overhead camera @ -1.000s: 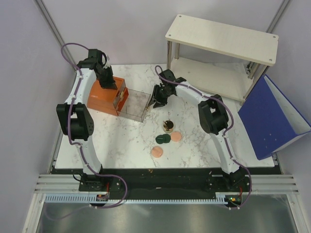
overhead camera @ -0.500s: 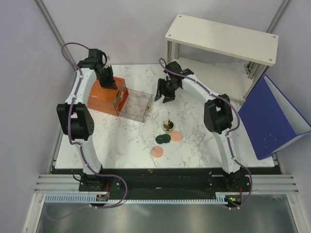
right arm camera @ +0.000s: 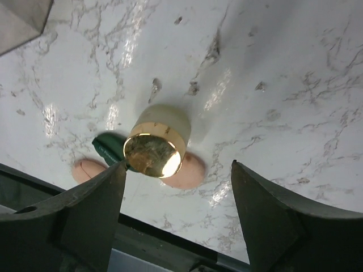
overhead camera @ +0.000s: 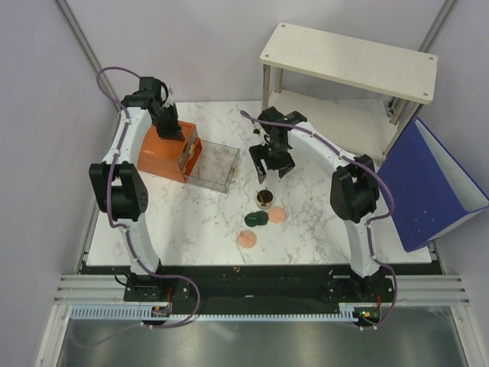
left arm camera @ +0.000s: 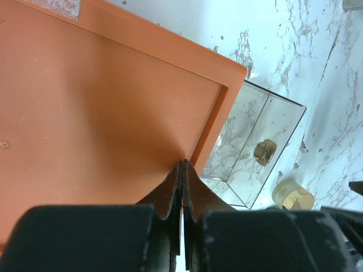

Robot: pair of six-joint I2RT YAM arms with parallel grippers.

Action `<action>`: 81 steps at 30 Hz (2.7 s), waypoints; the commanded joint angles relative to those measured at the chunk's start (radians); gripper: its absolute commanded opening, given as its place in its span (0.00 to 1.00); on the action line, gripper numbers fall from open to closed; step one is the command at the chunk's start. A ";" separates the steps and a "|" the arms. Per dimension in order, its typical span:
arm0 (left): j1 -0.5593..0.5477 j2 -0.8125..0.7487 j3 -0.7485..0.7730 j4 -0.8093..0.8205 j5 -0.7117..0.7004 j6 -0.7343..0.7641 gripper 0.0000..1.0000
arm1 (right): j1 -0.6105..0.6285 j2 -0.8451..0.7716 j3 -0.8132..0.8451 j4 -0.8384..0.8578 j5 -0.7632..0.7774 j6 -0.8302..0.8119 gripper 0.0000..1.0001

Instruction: Organize the makeup

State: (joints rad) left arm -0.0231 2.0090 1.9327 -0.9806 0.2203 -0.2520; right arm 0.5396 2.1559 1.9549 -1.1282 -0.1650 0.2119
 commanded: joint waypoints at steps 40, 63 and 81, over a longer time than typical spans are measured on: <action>-0.021 -0.098 -0.288 0.083 0.134 0.049 0.03 | 0.137 -0.107 -0.027 0.481 0.012 0.256 0.00; -0.020 -0.042 -0.225 0.088 0.157 0.033 0.03 | 0.186 0.331 0.377 0.539 -0.110 0.405 0.43; -0.020 -0.046 -0.207 0.085 0.157 0.037 0.03 | 0.120 0.113 0.299 0.551 -0.053 0.397 0.78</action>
State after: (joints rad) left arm -0.0086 1.9160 1.7485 -0.7650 0.2985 -0.2237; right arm 0.6968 2.4668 2.3039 -0.6132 -0.2508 0.6155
